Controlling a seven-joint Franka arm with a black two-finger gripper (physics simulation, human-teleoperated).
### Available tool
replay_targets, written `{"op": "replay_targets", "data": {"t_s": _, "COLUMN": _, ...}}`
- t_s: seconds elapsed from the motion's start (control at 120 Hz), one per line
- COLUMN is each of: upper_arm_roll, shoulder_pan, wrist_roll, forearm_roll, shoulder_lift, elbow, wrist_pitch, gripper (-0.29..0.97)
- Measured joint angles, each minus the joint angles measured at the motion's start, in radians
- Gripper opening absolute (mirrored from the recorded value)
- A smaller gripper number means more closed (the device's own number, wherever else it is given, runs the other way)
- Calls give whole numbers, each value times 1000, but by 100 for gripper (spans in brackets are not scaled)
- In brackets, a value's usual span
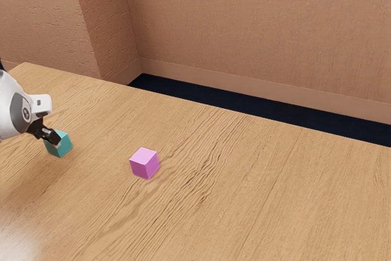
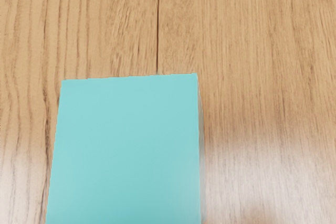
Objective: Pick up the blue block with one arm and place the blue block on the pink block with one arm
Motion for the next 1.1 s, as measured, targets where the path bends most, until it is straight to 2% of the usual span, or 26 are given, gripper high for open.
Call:
{"op": "replay_targets", "data": {"t_s": 0.15, "upper_arm_roll": -16, "shoulder_pan": 4, "wrist_roll": 54, "forearm_roll": -99, "shoulder_lift": 55, "elbow": 41, "wrist_pitch": 21, "gripper": 60}}
{"op": "replay_targets", "data": {"t_s": 0.275, "upper_arm_roll": -33, "shoulder_pan": 38, "wrist_roll": 95, "forearm_roll": -145, "shoulder_lift": 68, "elbow": 58, "wrist_pitch": 30, "gripper": 60}}
{"op": "replay_targets", "data": {"t_s": 0.375, "upper_arm_roll": -47, "shoulder_pan": 42, "wrist_roll": 123, "forearm_roll": -163, "shoulder_lift": 95, "elbow": 85, "wrist_pitch": 34, "gripper": 60}}
{"op": "replay_targets", "data": {"t_s": 0.458, "upper_arm_roll": -118, "shoulder_pan": 106, "wrist_roll": 147, "forearm_roll": -179, "shoulder_lift": 135, "elbow": 120, "wrist_pitch": 39, "gripper": 59}}
{"op": "replay_targets", "data": {"t_s": 0.533, "upper_arm_roll": -144, "shoulder_pan": 128, "wrist_roll": 167, "forearm_roll": -188, "shoulder_lift": 154, "elbow": 132, "wrist_pitch": 50, "gripper": 59}}
{"op": "replay_targets", "data": {"t_s": 0.858, "upper_arm_roll": -162, "shoulder_pan": 147, "wrist_roll": 262, "forearm_roll": -214, "shoulder_lift": 143, "elbow": 108, "wrist_pitch": 89, "gripper": 56}}
{"op": "replay_targets", "data": {"t_s": 1.1, "upper_arm_roll": -163, "shoulder_pan": 147, "wrist_roll": 325, "forearm_roll": -260, "shoulder_lift": 140, "elbow": 105, "wrist_pitch": 97, "gripper": 40}}
